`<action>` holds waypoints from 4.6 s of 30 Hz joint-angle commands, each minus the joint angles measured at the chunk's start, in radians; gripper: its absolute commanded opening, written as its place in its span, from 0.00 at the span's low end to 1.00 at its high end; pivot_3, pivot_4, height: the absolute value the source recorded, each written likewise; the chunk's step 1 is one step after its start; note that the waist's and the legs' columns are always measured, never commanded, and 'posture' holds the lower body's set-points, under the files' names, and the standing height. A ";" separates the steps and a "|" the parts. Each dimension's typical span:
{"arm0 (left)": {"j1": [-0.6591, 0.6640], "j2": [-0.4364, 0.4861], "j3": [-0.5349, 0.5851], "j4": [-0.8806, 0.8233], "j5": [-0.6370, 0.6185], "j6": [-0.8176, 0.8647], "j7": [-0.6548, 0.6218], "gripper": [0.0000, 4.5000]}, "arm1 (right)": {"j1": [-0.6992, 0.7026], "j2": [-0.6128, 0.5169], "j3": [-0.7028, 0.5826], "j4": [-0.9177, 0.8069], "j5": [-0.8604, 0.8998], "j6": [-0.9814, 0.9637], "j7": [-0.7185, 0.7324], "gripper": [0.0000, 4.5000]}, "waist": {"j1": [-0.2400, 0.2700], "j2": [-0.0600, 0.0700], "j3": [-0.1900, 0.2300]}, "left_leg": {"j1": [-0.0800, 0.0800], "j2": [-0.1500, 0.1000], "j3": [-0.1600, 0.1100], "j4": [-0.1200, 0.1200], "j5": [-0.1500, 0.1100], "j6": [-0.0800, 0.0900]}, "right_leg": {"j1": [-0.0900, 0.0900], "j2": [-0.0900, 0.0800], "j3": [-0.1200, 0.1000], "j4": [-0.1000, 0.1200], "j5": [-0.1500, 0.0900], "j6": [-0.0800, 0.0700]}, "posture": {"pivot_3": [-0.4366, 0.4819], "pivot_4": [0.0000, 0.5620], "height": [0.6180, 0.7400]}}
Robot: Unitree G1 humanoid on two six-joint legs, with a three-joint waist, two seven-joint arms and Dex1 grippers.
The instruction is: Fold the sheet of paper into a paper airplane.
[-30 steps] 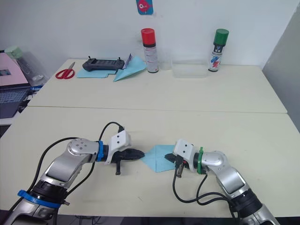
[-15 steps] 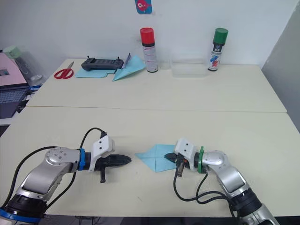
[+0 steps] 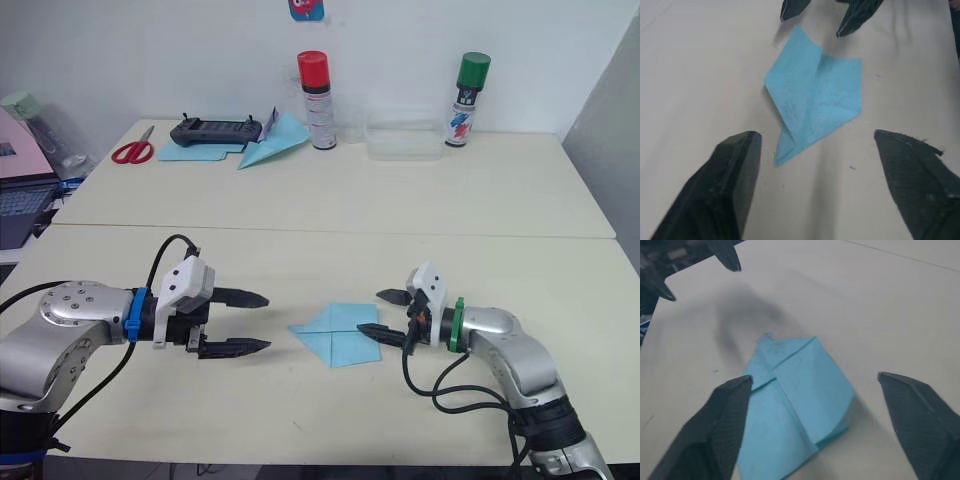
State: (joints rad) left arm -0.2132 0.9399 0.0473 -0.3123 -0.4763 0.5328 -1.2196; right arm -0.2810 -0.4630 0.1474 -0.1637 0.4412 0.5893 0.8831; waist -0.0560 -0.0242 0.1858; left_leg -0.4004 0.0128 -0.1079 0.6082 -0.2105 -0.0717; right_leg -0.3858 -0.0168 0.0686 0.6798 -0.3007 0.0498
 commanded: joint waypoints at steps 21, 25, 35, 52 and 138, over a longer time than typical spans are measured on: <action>-0.018 -0.025 -0.020 -0.046 0.001 0.008 0.049 1.00 | -0.071 0.077 0.030 0.088 0.026 0.047 0.032 0.01 | -0.001 0.001 0.001 | 0.000 0.000 0.000 0.000 0.000 0.000 | -0.001 0.000 0.000 0.001 0.000 0.000 | 0.48 0.27 1.00; -0.005 -0.021 -0.011 -0.053 -0.016 0.022 0.045 1.00 | -0.087 0.048 0.006 0.043 0.056 0.064 0.061 0.01 | -0.001 0.001 0.001 | 0.000 0.000 0.000 0.000 0.000 0.000 | -0.001 0.000 0.000 0.001 0.000 0.000 | 0.48 0.27 1.00; 0.047 0.044 0.051 0.068 -0.018 -0.013 -0.019 1.00 | -0.212 0.006 0.075 0.102 -0.267 -0.648 0.109 0.01 | 0.002 0.003 0.002 | 0.000 0.001 0.000 0.000 0.000 0.000 | -0.001 0.002 -0.001 0.001 0.000 0.000 | 0.48 0.27 1.00; 0.072 0.011 0.020 0.055 -0.008 -0.018 -0.002 1.00 | -0.011 -0.129 0.243 0.117 -0.339 -0.973 0.242 0.46 | 0.001 0.002 0.002 | 0.002 0.000 0.001 0.002 0.000 0.000 | 0.001 0.000 0.000 0.002 0.001 -0.001 | 0.48 0.27 1.00; 0.111 -0.212 -0.328 0.101 0.219 -0.045 0.209 0.00 | -0.002 -0.070 0.218 0.038 -0.363 -0.506 0.136 0.00 | 0.015 0.002 -0.001 | 0.016 -0.001 0.000 0.004 0.000 0.000 | 0.017 0.000 0.001 0.001 0.002 0.001 | 0.48 0.27 1.00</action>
State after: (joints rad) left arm -0.1359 0.7063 -0.2491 -0.2420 -0.2963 0.4547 -1.0126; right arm -0.2891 -0.5438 0.4212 -0.0784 0.0240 0.0256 1.0449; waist -0.0407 -0.0220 0.1850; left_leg -0.3845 0.0123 -0.1080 0.6121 -0.2104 -0.0719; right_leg -0.3692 -0.0173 0.0694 0.6807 -0.2991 0.0505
